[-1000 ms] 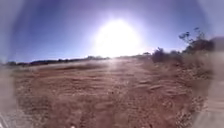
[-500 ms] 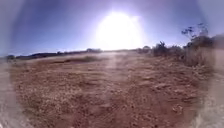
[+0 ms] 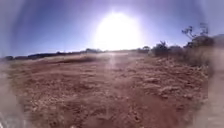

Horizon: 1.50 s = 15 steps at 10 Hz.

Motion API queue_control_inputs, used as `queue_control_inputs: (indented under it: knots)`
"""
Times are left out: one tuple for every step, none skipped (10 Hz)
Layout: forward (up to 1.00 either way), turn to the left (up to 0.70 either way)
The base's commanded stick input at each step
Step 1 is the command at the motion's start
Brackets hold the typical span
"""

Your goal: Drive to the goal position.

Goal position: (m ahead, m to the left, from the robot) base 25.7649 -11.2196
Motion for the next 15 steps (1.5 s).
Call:
queue_control_inputs:
  knots:
    - [0.5, 0.0]
    - [0.5, 0.0]
    - [0.5, 0.0]
    - [0.5, 0.0]
    - [0.5, 0.0]
    - [0.5, 0.0]
    - [0.5, 0.0]
    - [0.5, 0.0]
    - [0.5, 0.0]
    - [0.5, 0.0]
    - [0.5, 0.0]
    - [0.5, 0.0]
    - [0.5, 0.0]
    - [0.5, 0.0]
    - [0.5, 0.0]
